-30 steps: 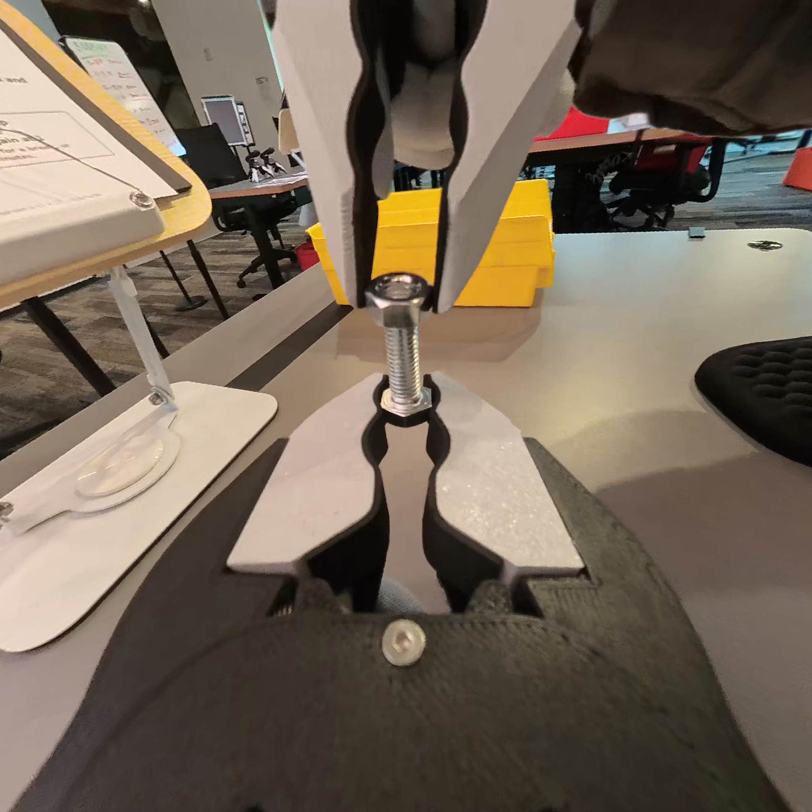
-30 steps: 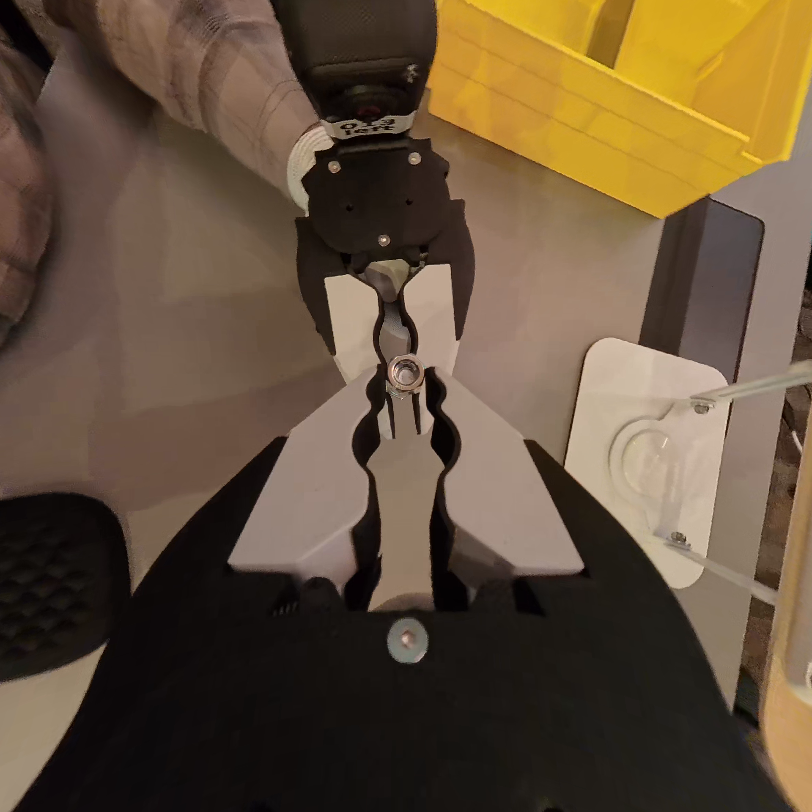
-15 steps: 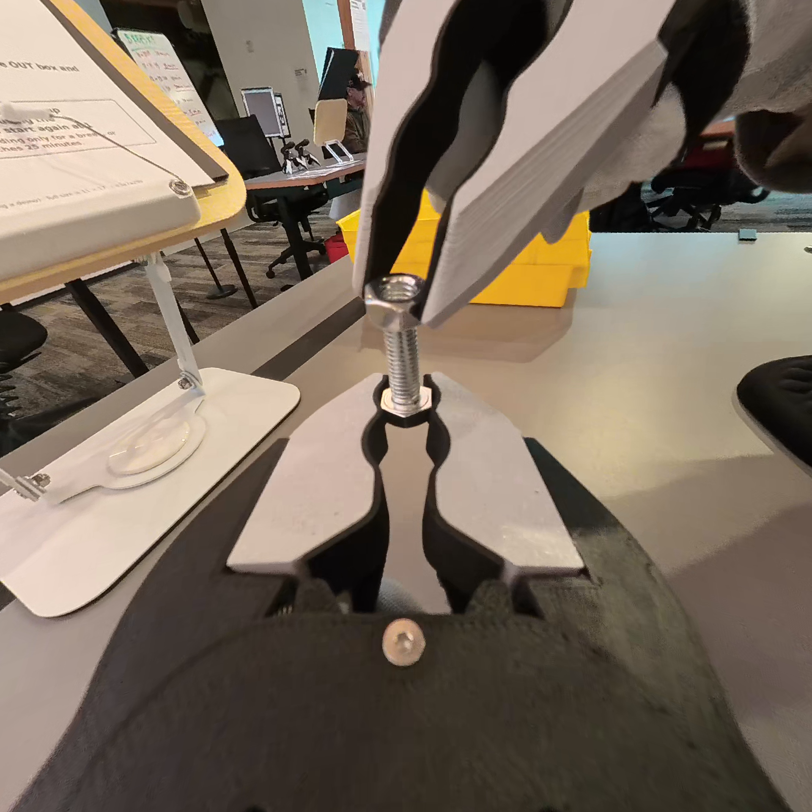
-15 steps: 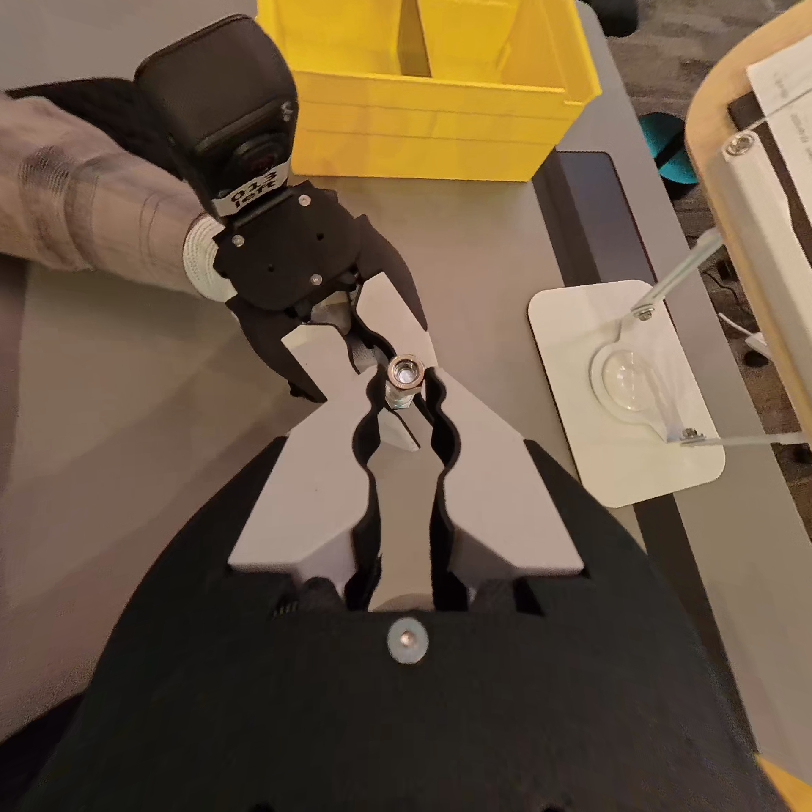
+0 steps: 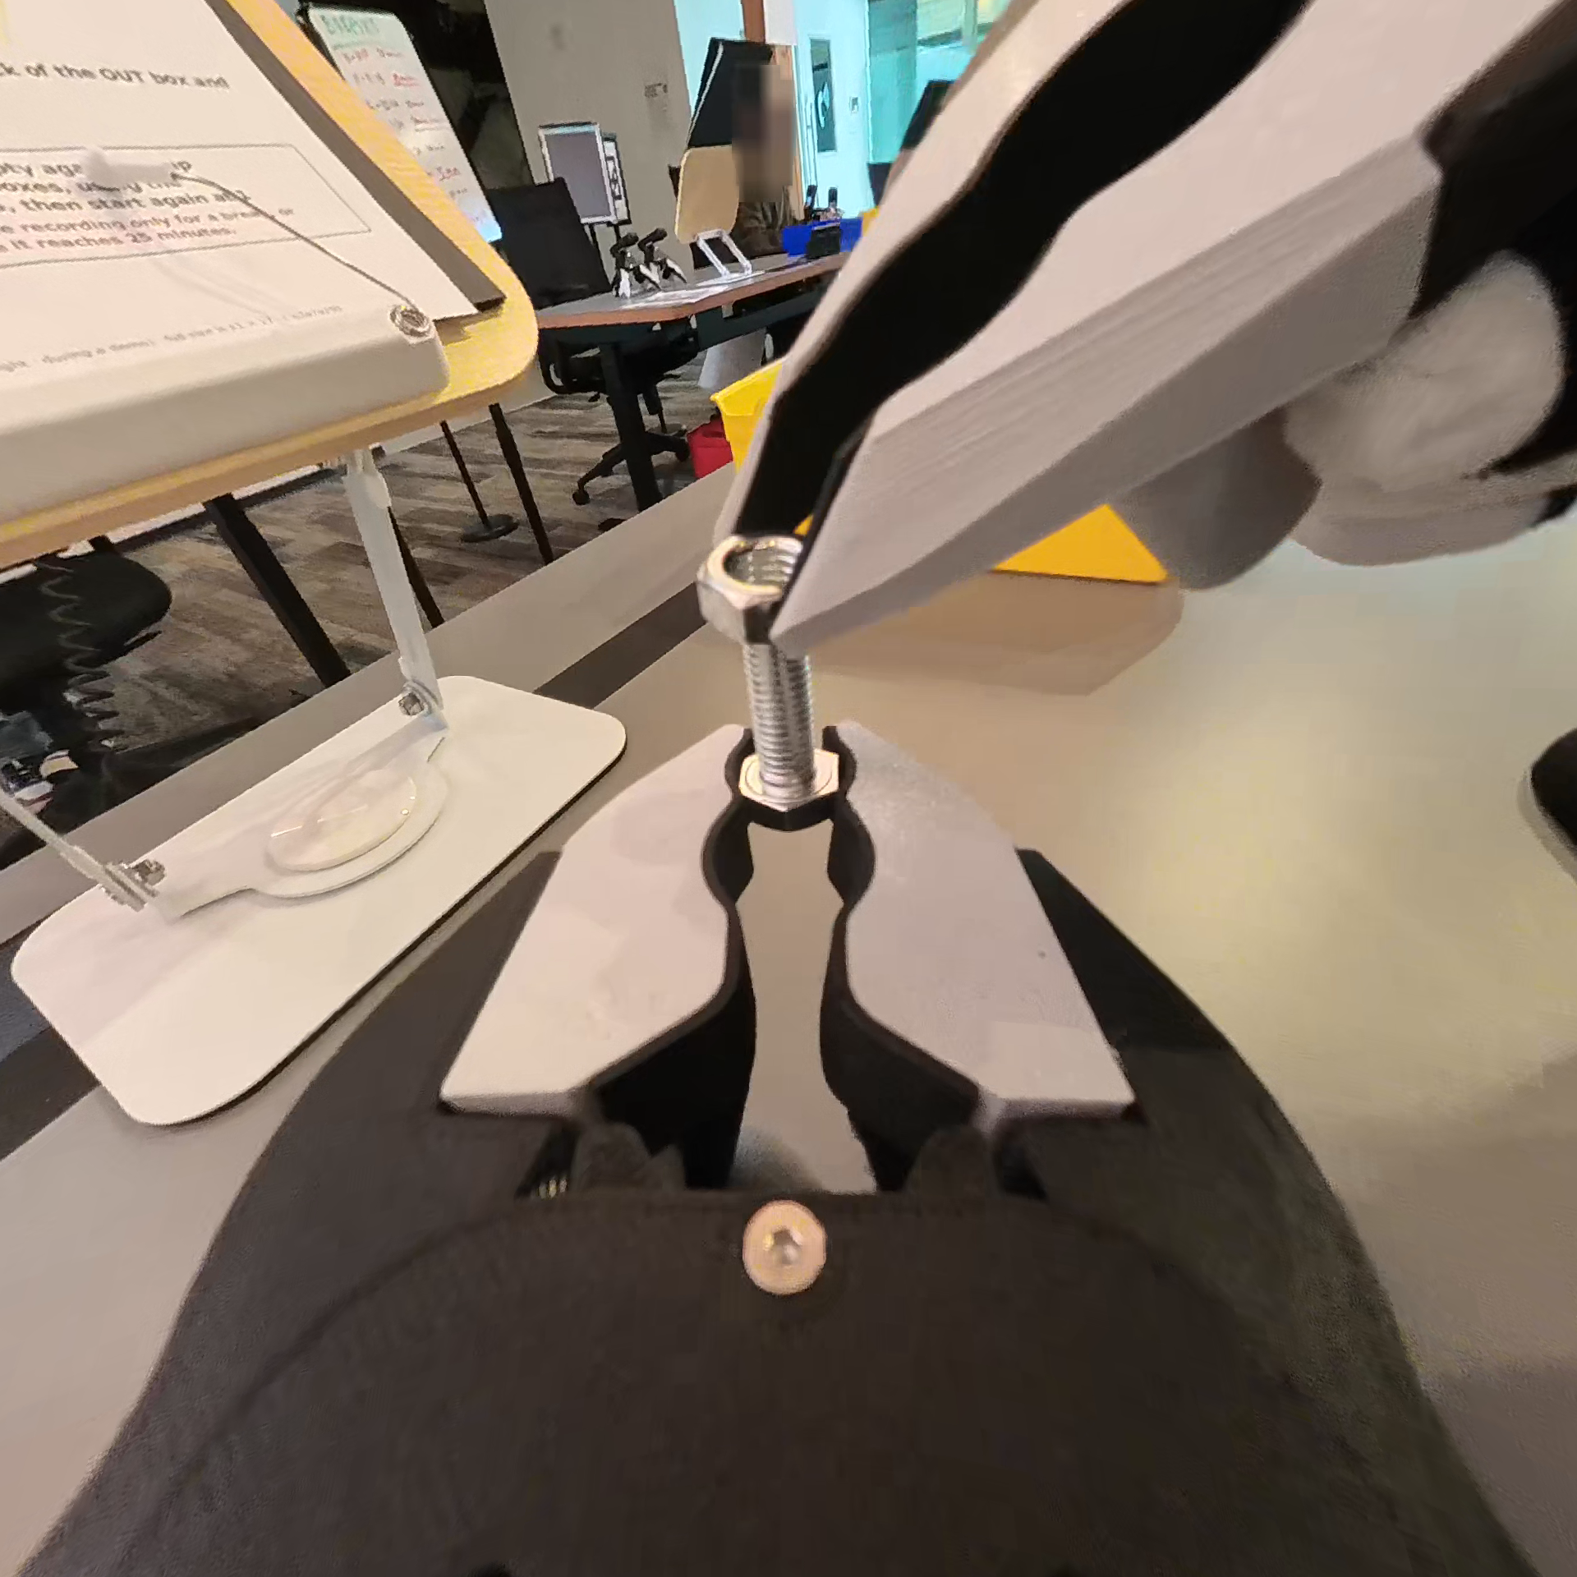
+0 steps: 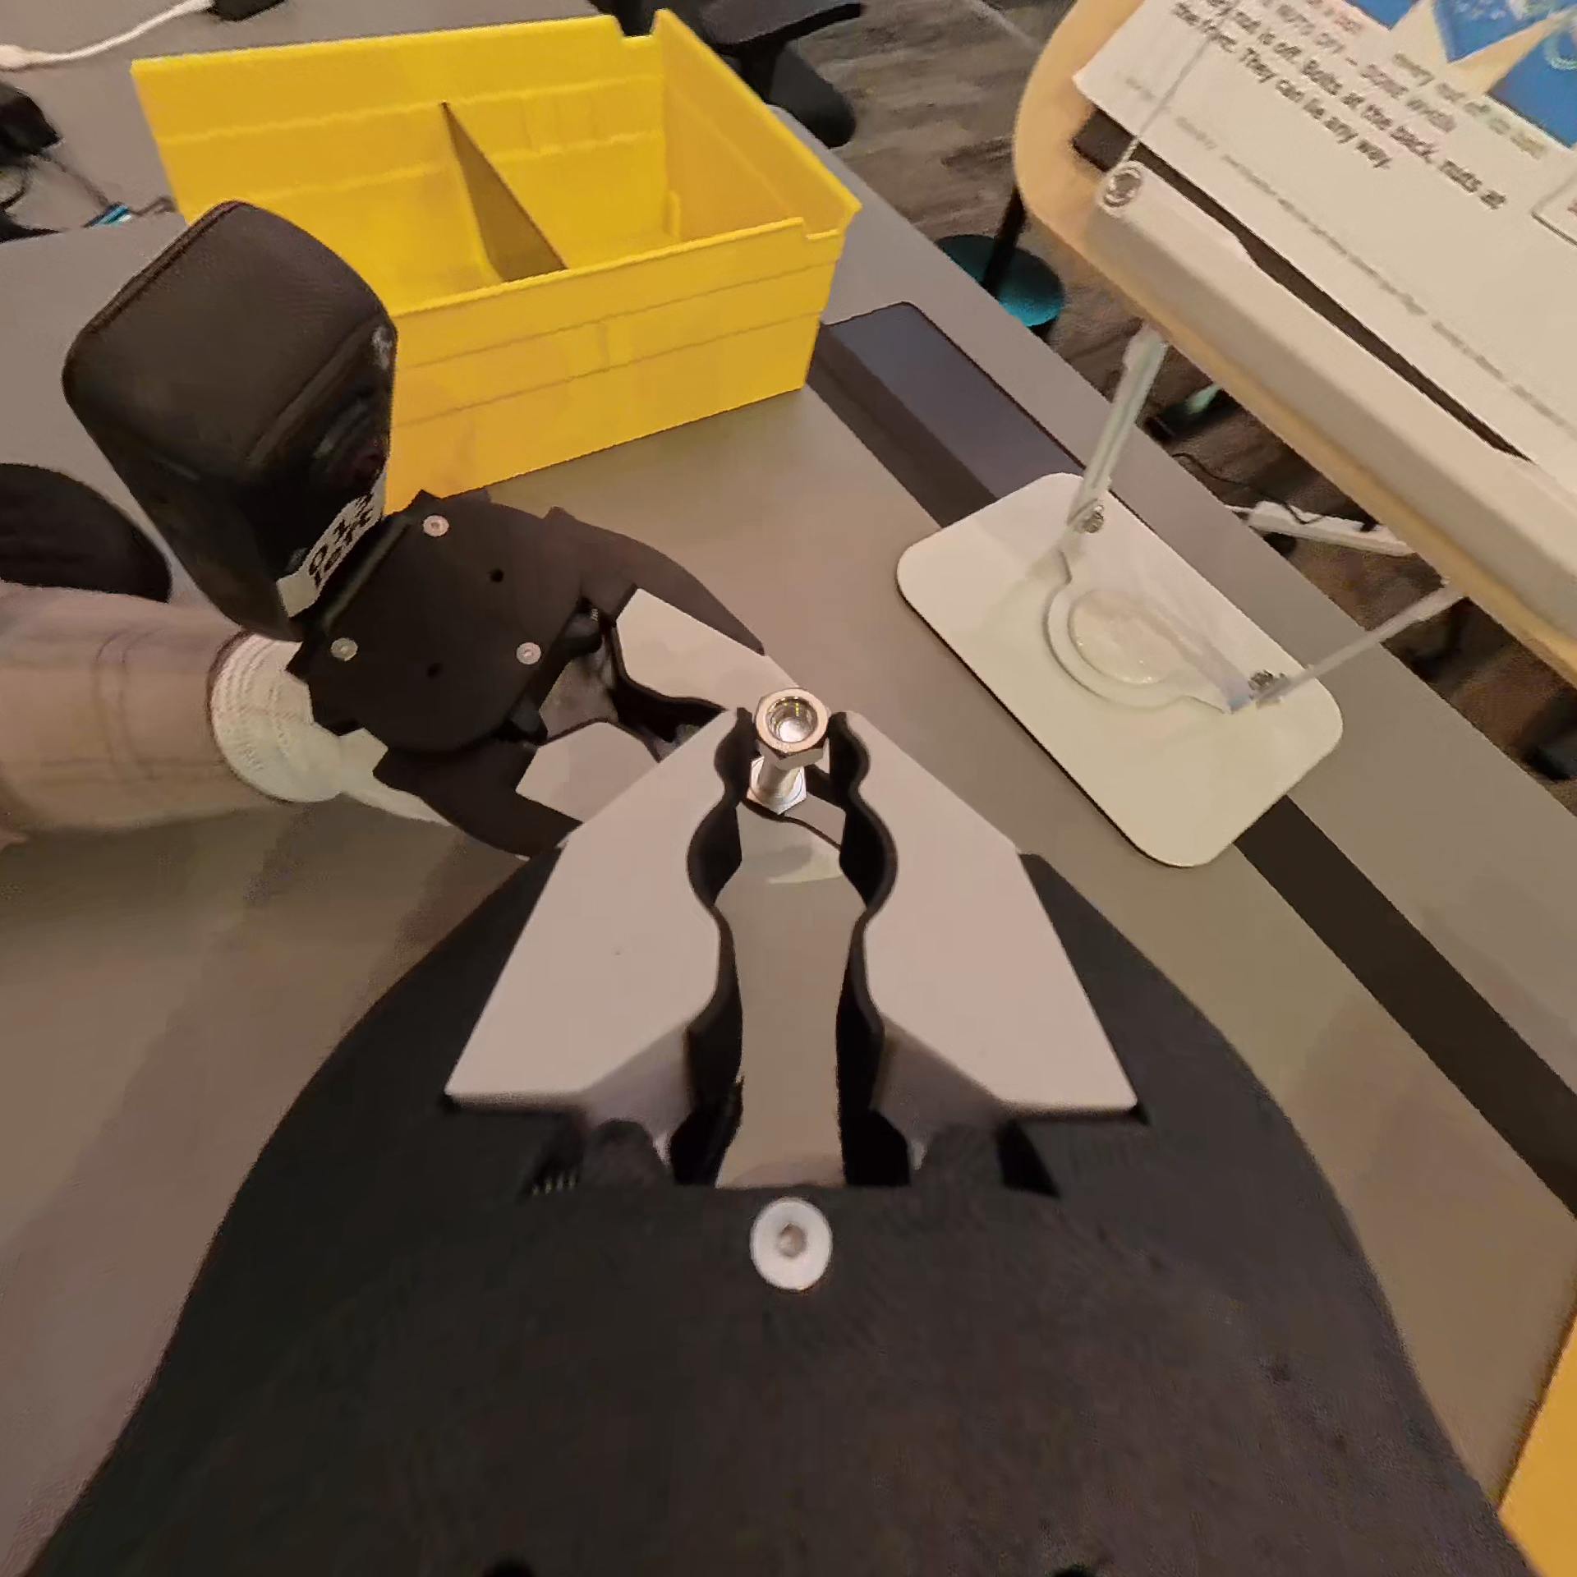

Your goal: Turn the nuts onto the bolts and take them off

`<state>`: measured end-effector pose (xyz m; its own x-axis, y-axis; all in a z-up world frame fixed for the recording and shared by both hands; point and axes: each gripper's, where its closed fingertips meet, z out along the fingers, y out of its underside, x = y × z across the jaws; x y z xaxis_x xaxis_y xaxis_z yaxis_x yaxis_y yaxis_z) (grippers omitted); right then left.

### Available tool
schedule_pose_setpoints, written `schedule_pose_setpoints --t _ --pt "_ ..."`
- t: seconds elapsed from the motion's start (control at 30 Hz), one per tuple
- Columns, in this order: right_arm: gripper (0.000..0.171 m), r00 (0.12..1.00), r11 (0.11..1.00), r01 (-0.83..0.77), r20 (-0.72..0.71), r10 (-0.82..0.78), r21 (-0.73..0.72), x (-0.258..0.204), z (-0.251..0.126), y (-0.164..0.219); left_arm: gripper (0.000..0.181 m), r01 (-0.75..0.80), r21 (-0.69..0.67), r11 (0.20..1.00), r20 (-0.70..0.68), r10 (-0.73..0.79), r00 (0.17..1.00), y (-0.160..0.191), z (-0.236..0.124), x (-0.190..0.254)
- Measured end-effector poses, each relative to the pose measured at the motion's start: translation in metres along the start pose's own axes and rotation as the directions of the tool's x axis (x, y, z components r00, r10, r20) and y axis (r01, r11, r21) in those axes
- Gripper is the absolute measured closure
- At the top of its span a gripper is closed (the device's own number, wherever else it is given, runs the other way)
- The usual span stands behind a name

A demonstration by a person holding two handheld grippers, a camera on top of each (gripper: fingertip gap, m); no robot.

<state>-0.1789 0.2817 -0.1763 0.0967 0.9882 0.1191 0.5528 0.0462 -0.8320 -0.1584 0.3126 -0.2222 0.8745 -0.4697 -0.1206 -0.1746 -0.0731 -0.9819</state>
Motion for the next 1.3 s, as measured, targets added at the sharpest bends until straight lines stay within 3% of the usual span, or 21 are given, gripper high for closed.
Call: schedule_pose_setpoints --t 0.17,0.77,1.03,1.3 --pt "0.155 0.997 1.0 0.002 -0.071 -0.001 0.008 0.002 0.0 0.0 0.168 0.0 -0.004 1.0 0.0 0.0 1.0 0.0 0.0 0.0" --pt "0.154 0.998 1.0 0.021 -0.067 -0.02 0.005 0.002 -0.001 0.004 0.168 -0.001 0.001 1.0 -0.016 0.001 1.0 -0.001 0.001 0.004" --pt "0.134 0.999 0.996 0.035 -0.043 -0.031 0.077 -0.001 -0.012 -0.005 0.168 0.018 0.017 1.0 -0.019 -0.018 1.0 -0.005 0.0 0.003" --pt "0.136 1.0 0.992 0.005 0.007 -0.006 0.123 -0.013 -0.014 -0.004 0.167 0.024 0.025 0.999 -0.022 -0.024 0.999 -0.008 -0.002 0.003"
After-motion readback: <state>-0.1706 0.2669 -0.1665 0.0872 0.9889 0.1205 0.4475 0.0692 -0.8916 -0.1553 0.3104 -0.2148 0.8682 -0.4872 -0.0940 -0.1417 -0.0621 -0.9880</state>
